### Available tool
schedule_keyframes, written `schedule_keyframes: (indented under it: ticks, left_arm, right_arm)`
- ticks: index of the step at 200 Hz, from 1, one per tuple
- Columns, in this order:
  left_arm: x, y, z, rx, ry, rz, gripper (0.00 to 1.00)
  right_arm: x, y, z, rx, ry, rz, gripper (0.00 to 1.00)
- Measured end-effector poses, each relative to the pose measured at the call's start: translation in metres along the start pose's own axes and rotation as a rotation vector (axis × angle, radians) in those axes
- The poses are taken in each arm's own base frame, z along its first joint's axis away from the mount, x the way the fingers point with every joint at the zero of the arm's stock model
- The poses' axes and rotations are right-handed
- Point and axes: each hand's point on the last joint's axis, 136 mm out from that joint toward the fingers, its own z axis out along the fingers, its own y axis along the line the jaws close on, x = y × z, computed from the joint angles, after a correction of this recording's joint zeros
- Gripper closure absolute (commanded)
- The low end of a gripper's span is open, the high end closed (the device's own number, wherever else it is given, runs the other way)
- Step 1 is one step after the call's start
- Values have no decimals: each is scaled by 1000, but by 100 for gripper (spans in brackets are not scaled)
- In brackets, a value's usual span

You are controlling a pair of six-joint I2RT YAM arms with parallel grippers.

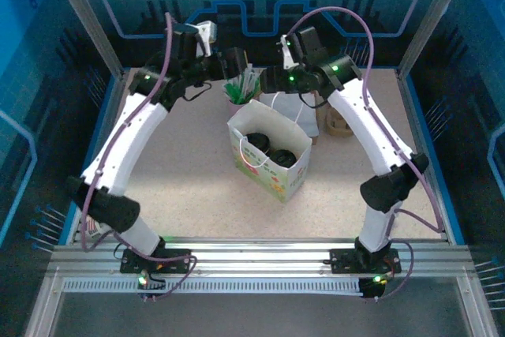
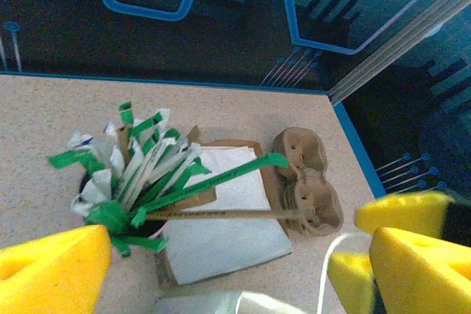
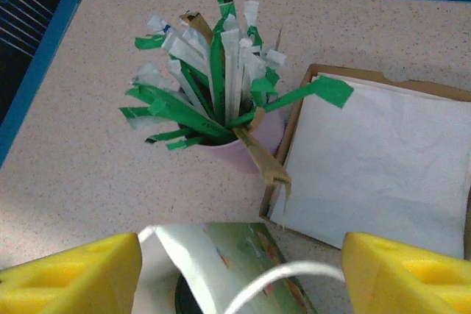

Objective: Pack the takeout coffee

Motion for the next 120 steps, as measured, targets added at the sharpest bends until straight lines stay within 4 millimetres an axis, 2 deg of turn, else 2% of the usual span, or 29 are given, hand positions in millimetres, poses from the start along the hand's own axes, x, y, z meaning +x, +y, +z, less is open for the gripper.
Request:
schedule_keyframes:
  ticks: [11,38,83,120]
  left_arm:
    - [3,1,-13,-2,-15,3,1]
    - [13,7,-37,-17,-34,4,1]
    - [38,22,-64,-54,-42,2,1]
    - [59,34,-84,-75,-48,1,1]
  right_arm:
    - [-2,0,5,7,5,-3,32]
    - [-5,-2,16,24,18,-7,34]
    - [1,-12,32,60,62,-4,38]
    - [7,-17,43,69,93,1,45]
